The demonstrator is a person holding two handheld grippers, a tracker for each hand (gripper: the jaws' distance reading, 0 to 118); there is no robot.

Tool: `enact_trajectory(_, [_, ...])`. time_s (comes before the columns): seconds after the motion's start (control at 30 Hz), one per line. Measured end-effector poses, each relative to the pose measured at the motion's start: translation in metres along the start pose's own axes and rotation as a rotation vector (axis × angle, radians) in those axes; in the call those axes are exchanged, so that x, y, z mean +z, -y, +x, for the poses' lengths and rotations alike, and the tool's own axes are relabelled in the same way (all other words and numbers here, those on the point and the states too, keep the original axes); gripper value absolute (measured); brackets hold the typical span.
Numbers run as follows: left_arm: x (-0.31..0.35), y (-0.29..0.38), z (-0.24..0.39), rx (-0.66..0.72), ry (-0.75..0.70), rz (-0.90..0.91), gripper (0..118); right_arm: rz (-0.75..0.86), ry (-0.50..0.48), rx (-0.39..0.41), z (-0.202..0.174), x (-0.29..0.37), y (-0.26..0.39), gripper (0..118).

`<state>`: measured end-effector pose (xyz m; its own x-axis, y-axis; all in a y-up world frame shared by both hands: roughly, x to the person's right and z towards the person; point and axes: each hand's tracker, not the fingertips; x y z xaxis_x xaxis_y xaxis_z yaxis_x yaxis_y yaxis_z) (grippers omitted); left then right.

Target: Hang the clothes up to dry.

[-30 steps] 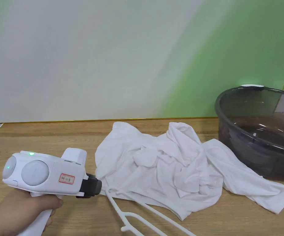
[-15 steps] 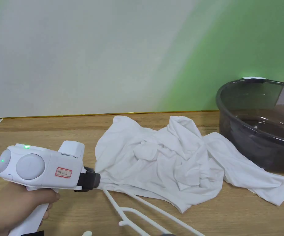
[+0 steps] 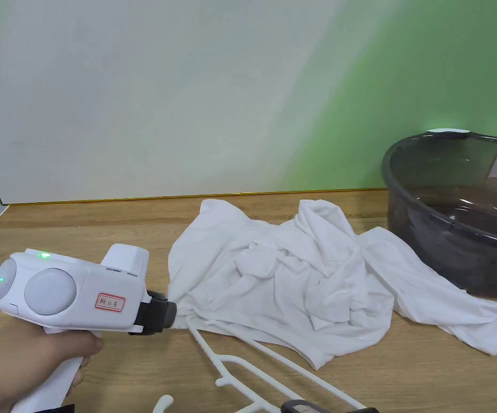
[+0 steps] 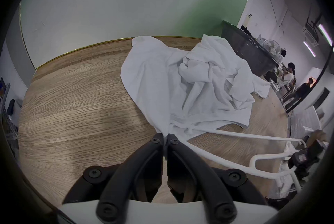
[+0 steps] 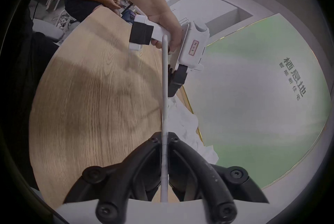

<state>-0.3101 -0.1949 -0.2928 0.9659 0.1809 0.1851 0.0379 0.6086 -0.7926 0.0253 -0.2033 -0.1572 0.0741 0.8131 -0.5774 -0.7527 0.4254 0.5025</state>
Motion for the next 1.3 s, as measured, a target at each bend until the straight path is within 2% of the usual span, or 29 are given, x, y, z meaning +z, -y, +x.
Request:
enact_trajectory(0.13, [0.003, 0.001, 0.006, -0.037, -0.023, 0.011, 4, -0.012, -0.013, 0.017, -0.004, -0.001, 0.0, 8])
enact_trajectory(0.43, [0.022, -0.001, 0.025, -0.096, -0.08, 0.098, 4, -0.04, 0.019, -0.004, 0.001, -0.005, 0.006, 7])
enact_trajectory(0.8, [0.014, 0.032, 0.042, -0.226, -0.049, -0.044, 4, -0.06, 0.04, -0.057, 0.0, -0.009, 0.01, 7])
enact_trajectory(1.0, [0.015, 0.038, 0.035, -0.167, -0.036, -0.033, 4, -0.051, 0.047, -0.066, -0.004, -0.008, 0.009, 8])
enact_trajectory(1.07, [0.018, 0.034, 0.027, -0.097, -0.032, -0.019, 4, -0.048, 0.072, -0.064, -0.004, -0.006, 0.007, 8])
enact_trajectory(1.23, [0.029, 0.027, 0.017, -0.063, -0.024, 0.019, 4, -0.026, 0.185, -0.068, 0.004, 0.002, 0.0, 10])
enact_trajectory(1.3, [0.031, 0.025, 0.017, -0.06, -0.02, 0.028, 4, -0.024, 0.172, -0.075, 0.006, 0.003, -0.002, 10])
